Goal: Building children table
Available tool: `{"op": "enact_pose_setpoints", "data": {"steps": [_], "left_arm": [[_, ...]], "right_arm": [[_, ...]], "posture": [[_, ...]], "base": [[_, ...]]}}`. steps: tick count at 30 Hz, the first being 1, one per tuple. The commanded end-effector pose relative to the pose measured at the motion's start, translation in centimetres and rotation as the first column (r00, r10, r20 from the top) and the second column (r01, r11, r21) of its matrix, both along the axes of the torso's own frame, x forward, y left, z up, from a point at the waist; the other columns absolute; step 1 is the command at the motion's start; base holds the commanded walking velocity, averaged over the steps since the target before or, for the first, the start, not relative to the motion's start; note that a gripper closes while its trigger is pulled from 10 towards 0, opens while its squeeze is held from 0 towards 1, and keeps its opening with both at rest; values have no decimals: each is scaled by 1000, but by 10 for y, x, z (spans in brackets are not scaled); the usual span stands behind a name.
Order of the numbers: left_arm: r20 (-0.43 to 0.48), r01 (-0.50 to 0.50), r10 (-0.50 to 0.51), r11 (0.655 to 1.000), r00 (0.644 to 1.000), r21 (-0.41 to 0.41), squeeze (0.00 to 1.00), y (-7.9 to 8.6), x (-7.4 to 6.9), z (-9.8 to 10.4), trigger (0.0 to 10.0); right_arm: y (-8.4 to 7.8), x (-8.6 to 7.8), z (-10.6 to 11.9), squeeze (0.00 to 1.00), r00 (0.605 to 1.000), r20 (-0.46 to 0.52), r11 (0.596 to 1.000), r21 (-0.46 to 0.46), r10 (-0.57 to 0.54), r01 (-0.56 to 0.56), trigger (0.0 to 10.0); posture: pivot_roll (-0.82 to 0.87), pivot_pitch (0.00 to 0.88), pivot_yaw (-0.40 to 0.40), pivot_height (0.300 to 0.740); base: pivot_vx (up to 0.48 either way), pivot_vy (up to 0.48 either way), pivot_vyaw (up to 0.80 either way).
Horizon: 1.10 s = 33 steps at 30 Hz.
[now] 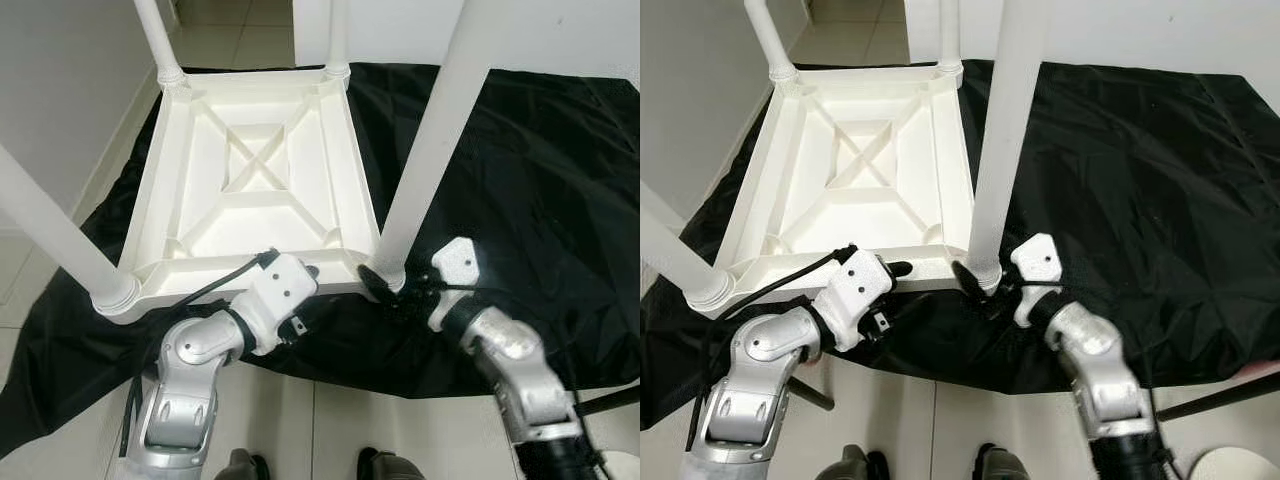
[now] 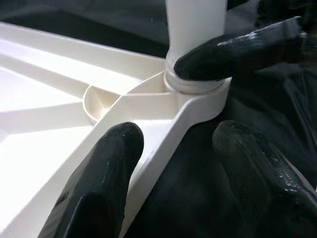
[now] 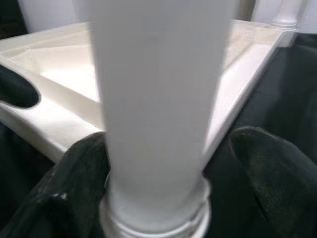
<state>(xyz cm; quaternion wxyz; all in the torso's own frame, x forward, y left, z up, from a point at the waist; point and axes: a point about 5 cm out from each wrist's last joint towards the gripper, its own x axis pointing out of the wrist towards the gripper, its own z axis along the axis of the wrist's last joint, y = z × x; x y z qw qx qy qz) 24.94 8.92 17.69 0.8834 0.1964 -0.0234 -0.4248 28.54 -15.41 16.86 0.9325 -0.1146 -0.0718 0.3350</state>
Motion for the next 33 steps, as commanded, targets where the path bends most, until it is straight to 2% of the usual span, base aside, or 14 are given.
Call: {"op": "enact_pose_setpoints", "data": {"steps": [1,3,15,16,17,18,19,25,26,29,33], "left_arm": [[39,-159,160,987,986,-28,0,5,7,-2,10000],[43,-152,153,988,987,-31,0,3,7,-2,10000],[66,-144,146,989,987,-34,0,2,6,-1,10000],[71,-146,147,989,987,-31,0,3,4,-2,10000],[71,-146,147,989,987,-31,0,3,4,-2,10000],[72,-148,150,989,986,-30,0,3,4,-2,10000],[71,-151,153,988,986,-31,0,4,4,-2,10000],[68,-152,154,988,986,-34,0,3,3,-3,10000],[67,-150,152,988,986,-36,0,2,2,-4,10000],[66,-150,152,988,986,-36,0,2,2,-4,10000],[62,-154,156,987,986,-37,0,2,4,-4,10000]], "right_arm": [[1,3,-4,0,999,-9,999,-22,34,-34,10000],[6,10,-3,0,996,-12,995,-38,88,-89,10000],[20,24,-6,0,978,-13,976,-70,207,-208,10000],[24,25,-8,0,972,-16,969,-67,236,-236,3020],[24,25,-8,0,972,-16,969,-67,236,-236,3020],[25,26,-9,0,970,-17,968,-65,243,-244,1176],[24,25,-10,0,970,-18,967,-63,244,-245,0],[21,24,-11,0,971,-27,970,-38,239,-240,0],[21,23,-12,0,974,-37,974,-8,225,-225,10000],[21,22,-12,0,974,-38,975,-1,221,-221,10000],[25,19,-11,0,983,-43,982,71,180,-177,10000]], "posture": [[-80,128,32,740],[-79,122,30,740],[-71,117,25,740],[-60,118,18,740],[-60,118,18,740],[-60,118,18,740],[-57,121,14,740],[-58,124,13,740],[-60,126,15,740],[-60,126,15,740],[-60,126,18,740]], "base": [[0,0,0],[0,0,0],[0,0,0],[0,0,0],[0,0,0],[0,0,0],[0,0,0],[0,0,0],[0,0,0],[0,0,0],[0,0,0]]}}
